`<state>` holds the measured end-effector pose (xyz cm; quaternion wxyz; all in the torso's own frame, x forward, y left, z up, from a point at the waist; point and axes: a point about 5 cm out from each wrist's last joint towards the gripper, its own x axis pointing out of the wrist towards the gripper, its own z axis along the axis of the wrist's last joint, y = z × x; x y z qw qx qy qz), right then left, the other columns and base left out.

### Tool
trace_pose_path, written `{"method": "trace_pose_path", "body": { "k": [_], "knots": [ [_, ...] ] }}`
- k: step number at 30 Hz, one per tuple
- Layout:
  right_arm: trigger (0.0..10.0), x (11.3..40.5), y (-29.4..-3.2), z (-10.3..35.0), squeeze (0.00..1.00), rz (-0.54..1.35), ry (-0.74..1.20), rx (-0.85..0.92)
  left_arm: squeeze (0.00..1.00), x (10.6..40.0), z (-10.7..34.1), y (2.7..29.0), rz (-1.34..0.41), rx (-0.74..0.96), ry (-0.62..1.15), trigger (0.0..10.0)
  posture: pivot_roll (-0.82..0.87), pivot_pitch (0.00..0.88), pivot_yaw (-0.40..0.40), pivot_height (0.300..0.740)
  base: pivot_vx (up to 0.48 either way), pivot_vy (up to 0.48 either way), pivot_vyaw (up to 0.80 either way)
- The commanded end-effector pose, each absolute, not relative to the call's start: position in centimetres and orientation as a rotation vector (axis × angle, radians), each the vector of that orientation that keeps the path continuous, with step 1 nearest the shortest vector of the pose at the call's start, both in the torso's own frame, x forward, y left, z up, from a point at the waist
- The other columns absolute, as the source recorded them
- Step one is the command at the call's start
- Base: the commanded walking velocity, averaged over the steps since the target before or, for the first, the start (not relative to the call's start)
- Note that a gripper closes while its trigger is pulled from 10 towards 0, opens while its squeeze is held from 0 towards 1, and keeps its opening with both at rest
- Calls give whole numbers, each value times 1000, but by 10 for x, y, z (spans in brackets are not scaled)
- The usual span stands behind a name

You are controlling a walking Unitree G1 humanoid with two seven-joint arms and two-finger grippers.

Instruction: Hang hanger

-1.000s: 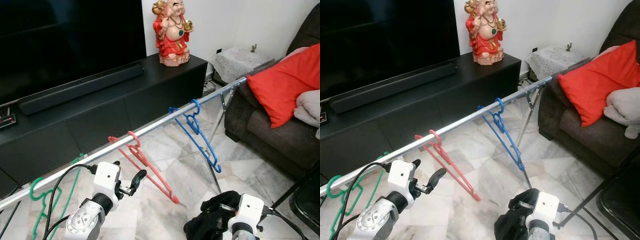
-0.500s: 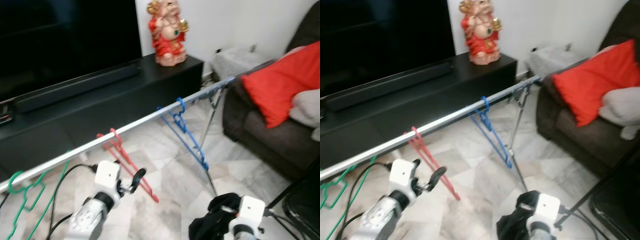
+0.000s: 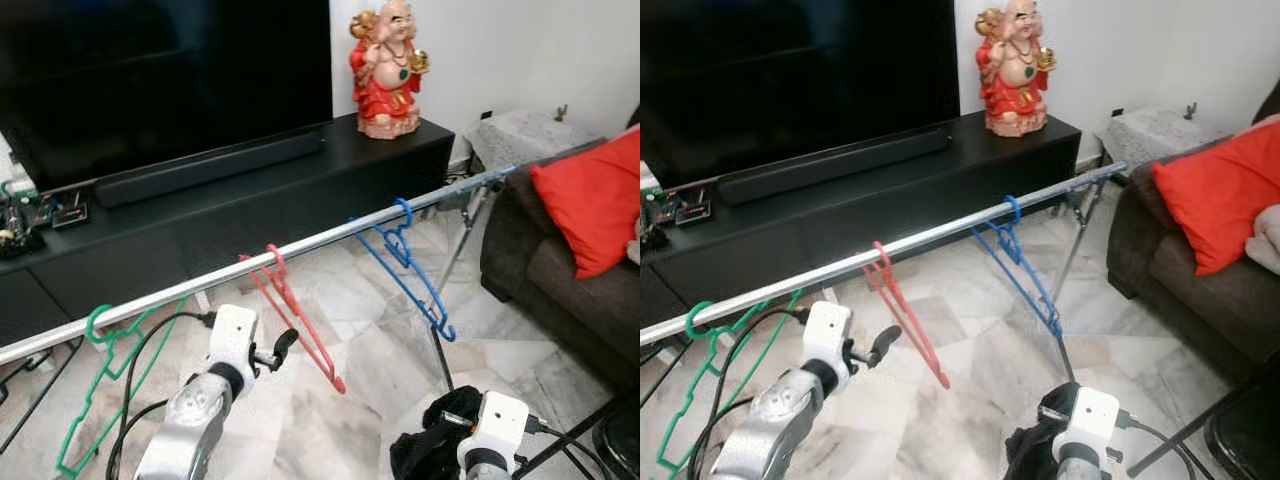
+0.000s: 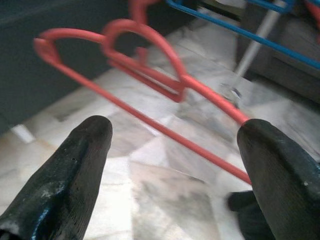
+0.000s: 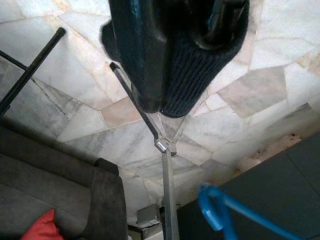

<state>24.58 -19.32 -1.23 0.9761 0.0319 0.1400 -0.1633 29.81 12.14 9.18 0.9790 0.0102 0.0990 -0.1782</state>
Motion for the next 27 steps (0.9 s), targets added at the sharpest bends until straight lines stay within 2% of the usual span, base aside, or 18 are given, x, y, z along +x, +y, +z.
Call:
{"method": "trace_pose_path", "body": {
  "k": [1, 9, 18, 24, 27],
  "knots": [
    [10000, 246, -192, -11, 0, -330, 265, 65, 0, 300, 91, 110, -420, 26, 219, 10000, 60, 57, 55, 740, 0, 0, 0],
    [10000, 245, -191, -11, 0, -330, 265, 66, 0, 307, 95, 100, -445, 55, 215, 10000, 64, 58, 56, 740, 0, 0, 0],
    [10000, 246, -190, -11, 0, -328, 266, 68, 0, 335, 94, 94, -325, 121, 280, 10000, 55, 61, 56, 740, 0, 0, 0],
    [10000, 245, -192, -11, 0, -334, 265, 66, 0, 338, 94, 95, -307, 140, 288, 10000, 54, 61, 57, 740, 0, 0, 0],
    [10000, 245, -192, -11, 0, -337, 264, 66, 0, 340, 95, 104, -255, 136, 282, 10000, 52, 61, 58, 740, 0, 0, 0]
  ]
}}
